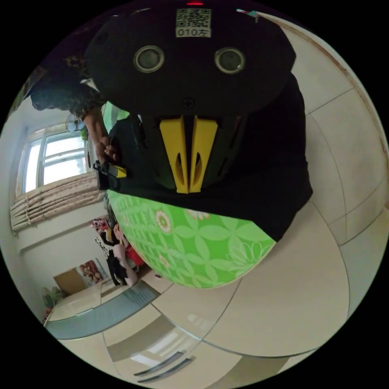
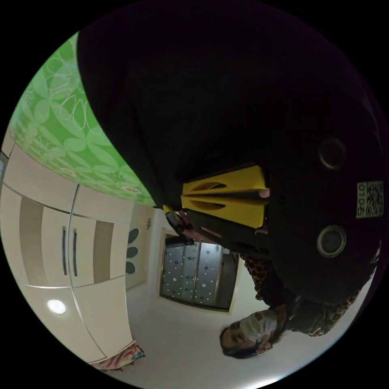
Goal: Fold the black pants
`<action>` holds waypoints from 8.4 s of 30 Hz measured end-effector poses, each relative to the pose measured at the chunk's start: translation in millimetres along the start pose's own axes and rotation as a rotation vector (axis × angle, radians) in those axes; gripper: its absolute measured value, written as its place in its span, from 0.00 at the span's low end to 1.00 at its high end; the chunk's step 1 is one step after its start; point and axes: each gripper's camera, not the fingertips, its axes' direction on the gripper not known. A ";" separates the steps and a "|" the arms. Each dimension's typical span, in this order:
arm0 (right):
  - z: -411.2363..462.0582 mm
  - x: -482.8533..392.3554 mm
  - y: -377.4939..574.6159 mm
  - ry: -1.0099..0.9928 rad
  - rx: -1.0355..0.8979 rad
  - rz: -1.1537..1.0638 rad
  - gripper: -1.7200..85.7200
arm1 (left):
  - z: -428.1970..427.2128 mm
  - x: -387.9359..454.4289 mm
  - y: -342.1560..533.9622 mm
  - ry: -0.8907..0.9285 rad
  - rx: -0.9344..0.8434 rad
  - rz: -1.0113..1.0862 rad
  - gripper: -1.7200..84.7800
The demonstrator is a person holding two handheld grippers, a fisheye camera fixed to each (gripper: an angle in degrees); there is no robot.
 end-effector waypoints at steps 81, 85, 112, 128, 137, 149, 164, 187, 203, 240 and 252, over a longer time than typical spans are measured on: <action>-510.1 -276.3 470.7 0.559 0.214 -0.337 0.09 | 138.4 124.4 472.6 0.436 -0.174 0.428 0.02; -492.5 -341.9 522.7 0.624 0.288 -0.693 0.08 | 163.2 127.1 469.3 0.328 -0.210 0.431 0.02; -567.7 -261.7 443.1 0.338 0.098 -0.456 0.12 | 216.7 20.9 488.8 0.410 -0.278 0.274 0.02; -543.2 -260.5 417.3 0.430 -0.114 -0.635 0.16 | 243.0 -2.6 524.8 0.433 -0.257 0.283 0.02; -588.2 -240.0 407.9 -0.027 0.052 -0.640 0.09 | 258.5 1.0 558.9 0.447 -0.217 0.349 0.02; -521.2 -296.3 454.1 0.577 -0.010 -0.735 0.09 | 275.0 143.4 596.8 0.252 -0.096 0.901 0.02; -491.7 -336.6 488.4 0.584 -0.027 -0.884 0.08 | 369.1 229.2 683.4 -0.242 -0.139 1.431 0.07; -552.6 -232.6 395.1 0.430 -0.068 -0.458 0.15 | 412.9 191.5 707.3 -0.063 -0.110 1.356 0.03; -588.0 -213.3 411.6 0.439 0.082 -0.381 0.07 | 453.7 197.5 679.1 -0.087 -0.106 1.357 0.03; -598.5 -220.3 413.4 0.500 0.231 -0.244 0.08 | 424.8 252.3 518.2 -0.229 -0.130 1.131 0.02; -581.9 -294.9 444.1 0.338 0.182 -0.425 0.06 | 390.1 211.7 474.7 -0.039 -0.263 0.753 0.02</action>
